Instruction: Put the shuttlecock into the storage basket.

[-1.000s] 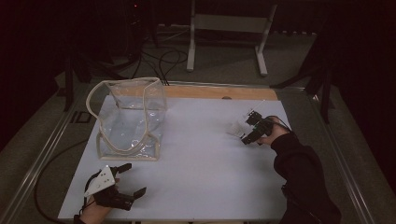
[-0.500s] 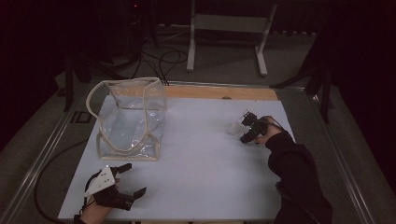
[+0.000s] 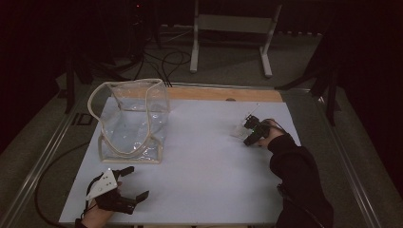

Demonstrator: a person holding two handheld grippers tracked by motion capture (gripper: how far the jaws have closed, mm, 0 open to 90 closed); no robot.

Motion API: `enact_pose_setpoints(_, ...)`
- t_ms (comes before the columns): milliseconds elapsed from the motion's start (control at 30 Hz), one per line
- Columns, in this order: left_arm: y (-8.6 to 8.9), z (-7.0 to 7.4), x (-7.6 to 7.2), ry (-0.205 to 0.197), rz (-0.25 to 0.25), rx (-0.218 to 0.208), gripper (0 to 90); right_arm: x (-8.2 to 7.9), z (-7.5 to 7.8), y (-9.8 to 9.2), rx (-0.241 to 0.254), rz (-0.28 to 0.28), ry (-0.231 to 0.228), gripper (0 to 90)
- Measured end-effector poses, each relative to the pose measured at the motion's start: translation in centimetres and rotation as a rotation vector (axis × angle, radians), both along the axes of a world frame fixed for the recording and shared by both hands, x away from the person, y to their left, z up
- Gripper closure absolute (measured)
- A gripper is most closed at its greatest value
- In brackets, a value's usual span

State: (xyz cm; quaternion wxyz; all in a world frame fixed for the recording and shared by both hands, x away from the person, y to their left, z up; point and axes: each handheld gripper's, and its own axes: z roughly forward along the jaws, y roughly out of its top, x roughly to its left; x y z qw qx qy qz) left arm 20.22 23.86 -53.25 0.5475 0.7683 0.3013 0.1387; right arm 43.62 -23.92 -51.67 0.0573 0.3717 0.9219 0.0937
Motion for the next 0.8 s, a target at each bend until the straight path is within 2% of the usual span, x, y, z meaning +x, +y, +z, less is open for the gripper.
enact_pose_setpoints(167,0.0,0.0,0.0,0.000,0.000,0.000,0.5,0.1,-0.2,0.2,-0.004,-0.001,0.017,55.9)
enact_pose_setpoints(300,0.0,0.0,0.0,0.000,-0.001,0.001,0.5,0.1,-0.2,0.3,0.006,0.004,0.035,64.6)
enact_pose_setpoints(533,0.0,0.0,0.0,-0.001,0.000,0.001,0.5,0.3,0.0,0.3,0.010,-0.030,0.062,66.3)
enact_pose_setpoints(800,0.0,0.0,0.0,-0.002,-0.001,0.003,0.5,0.0,1.2,0.5,0.031,-0.021,0.067,66.5)
